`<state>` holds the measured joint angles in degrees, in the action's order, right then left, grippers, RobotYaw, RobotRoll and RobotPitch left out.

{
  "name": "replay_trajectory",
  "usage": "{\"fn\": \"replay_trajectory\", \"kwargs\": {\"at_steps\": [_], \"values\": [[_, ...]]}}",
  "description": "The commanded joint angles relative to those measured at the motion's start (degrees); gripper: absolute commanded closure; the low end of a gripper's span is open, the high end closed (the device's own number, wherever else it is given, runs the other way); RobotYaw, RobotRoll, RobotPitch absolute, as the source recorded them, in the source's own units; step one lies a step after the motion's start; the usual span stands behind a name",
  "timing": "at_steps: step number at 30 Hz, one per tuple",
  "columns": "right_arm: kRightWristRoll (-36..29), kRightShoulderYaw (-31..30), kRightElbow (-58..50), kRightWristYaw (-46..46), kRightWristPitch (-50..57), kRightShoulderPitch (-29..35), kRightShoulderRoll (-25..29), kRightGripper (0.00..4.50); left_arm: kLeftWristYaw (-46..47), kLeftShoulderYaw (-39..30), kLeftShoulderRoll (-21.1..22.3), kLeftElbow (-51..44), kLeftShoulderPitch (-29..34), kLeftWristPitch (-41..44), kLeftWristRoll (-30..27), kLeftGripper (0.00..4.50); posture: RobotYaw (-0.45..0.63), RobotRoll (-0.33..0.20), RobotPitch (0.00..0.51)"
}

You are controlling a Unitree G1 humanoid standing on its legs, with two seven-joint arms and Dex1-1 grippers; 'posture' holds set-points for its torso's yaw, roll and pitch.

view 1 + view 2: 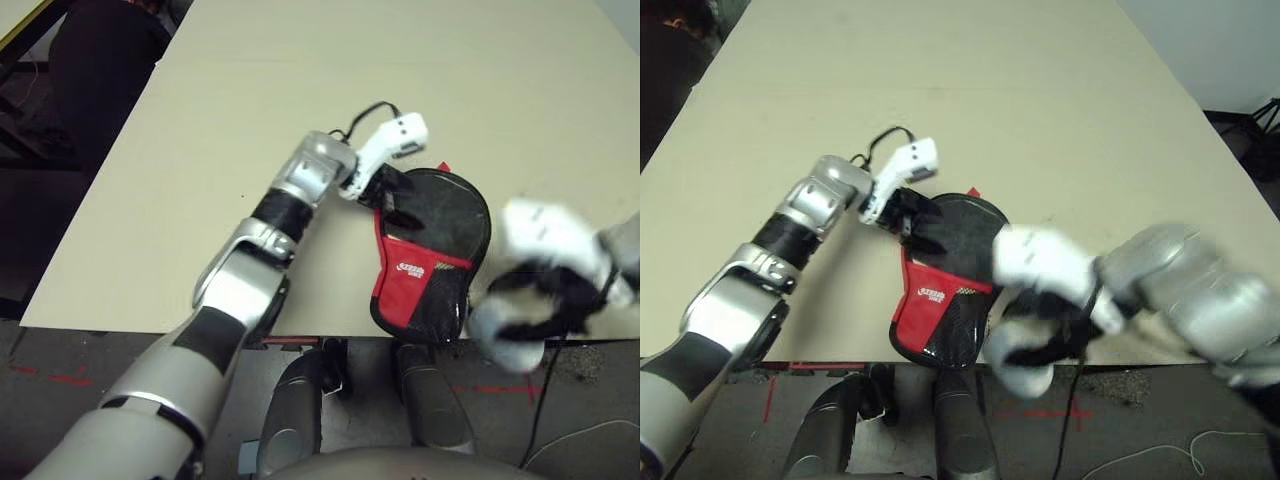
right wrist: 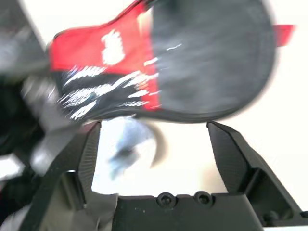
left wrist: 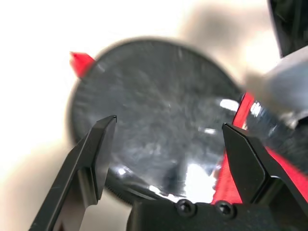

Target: Store the ping-pong paddle in its case and zip it.

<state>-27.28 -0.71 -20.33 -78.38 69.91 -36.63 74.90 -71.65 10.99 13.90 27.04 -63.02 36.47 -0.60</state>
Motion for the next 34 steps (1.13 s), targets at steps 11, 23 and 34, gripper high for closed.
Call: {"fn": "replay_trajectory", "kwargs": {"at_steps": [11, 23, 34], "values": [[13.0, 17.5, 34.2, 42.3, -22.2, -4.0, -20.0, 0.04, 34.0, -21.0, 4.0, -9.1, 14.6, -7.3, -5.3, 0.0, -0.15, 0.0, 0.215], [16.9, 30.0, 54.6, 71.3, -59.7, 1.2, -36.6, 0.04, 53.8, -23.9, 4.1, 1.0, 25.6, -34.7, -1.9, 0.0, -0.13, 0.0, 0.239], [17.1, 29.3, 64.7, 74.3, -66.4, 3.4, -35.7, 0.04, 57.4, -21.8, 3.4, 12.1, 24.5, -39.2, -2.0, 0.0, -0.15, 0.0, 0.239]]}}
